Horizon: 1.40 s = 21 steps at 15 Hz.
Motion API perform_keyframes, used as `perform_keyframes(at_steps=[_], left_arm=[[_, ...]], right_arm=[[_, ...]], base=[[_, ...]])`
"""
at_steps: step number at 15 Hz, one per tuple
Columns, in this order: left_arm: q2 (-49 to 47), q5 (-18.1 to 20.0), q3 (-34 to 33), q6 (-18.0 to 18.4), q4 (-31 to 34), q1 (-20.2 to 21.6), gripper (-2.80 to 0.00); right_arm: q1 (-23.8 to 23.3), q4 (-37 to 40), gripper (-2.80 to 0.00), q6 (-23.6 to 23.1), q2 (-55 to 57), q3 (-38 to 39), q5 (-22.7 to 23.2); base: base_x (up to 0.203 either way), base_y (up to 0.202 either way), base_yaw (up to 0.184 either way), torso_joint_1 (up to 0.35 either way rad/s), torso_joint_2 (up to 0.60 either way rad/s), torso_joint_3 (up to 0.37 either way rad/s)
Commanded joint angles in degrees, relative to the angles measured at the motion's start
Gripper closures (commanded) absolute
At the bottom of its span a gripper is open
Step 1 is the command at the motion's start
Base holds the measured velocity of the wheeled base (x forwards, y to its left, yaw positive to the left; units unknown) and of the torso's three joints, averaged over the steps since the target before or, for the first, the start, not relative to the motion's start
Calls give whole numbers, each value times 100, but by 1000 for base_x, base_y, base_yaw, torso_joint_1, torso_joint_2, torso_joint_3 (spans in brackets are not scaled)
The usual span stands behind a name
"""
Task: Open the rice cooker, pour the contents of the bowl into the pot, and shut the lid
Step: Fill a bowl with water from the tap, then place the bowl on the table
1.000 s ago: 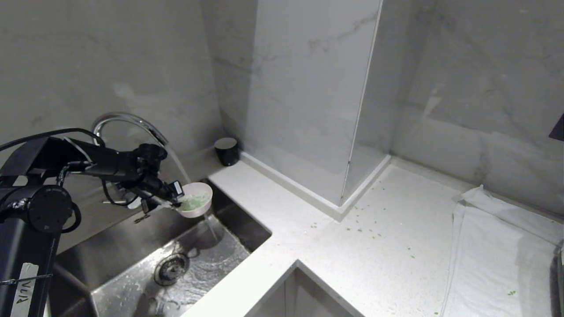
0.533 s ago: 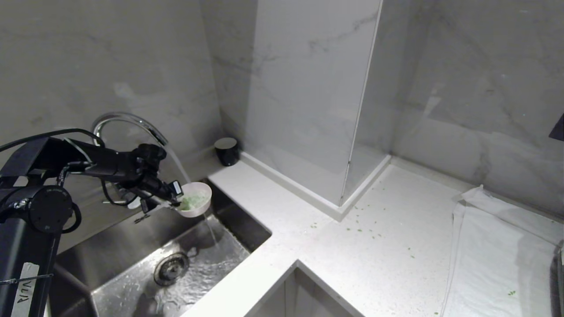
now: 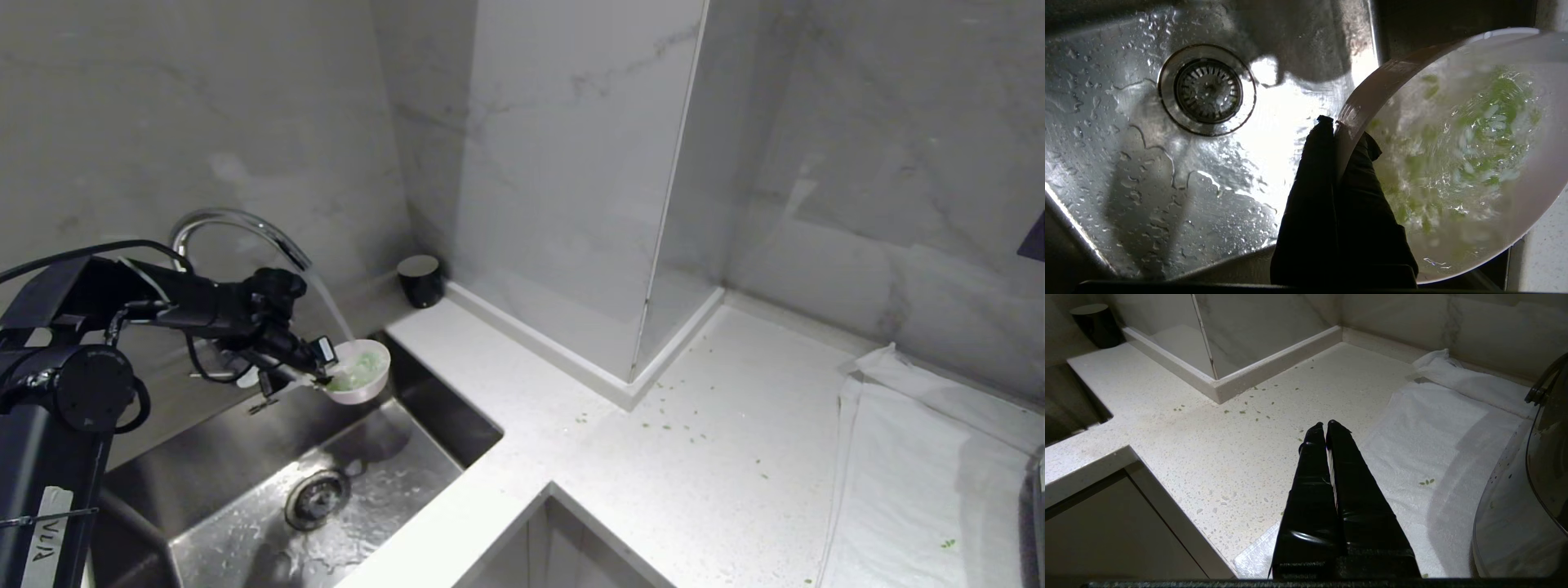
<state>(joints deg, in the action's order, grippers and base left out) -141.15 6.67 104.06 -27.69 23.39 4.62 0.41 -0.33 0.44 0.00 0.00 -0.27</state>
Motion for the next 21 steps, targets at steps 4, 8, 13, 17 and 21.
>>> perform_keyframes(at_steps=[4, 8, 13, 17, 21], left_arm=[[225, 76, -317, -12, 288, -239, 0], [384, 81, -506, -26, 289, -397, 0], [593, 115, -665, -173, 289, -814, 0], [628, 115, -649, -302, 295, -1284, 0], [666, 109, -532, -477, 366, -1824, 0]], right_arm=[[2, -2, 0, 0, 0, 9, 1], [2, -2, 0, 0, 0, 9, 1], [2, -2, 0, 0, 0, 9, 1], [2, -2, 0, 0, 0, 9, 1], [2, -2, 0, 0, 0, 9, 1]], base=[[0, 0, 0, 0, 0, 0], [0, 0, 0, 0, 0, 0], [0, 0, 0, 0, 0, 0], [0, 0, 0, 0, 0, 0], [0, 0, 0, 0, 0, 0]])
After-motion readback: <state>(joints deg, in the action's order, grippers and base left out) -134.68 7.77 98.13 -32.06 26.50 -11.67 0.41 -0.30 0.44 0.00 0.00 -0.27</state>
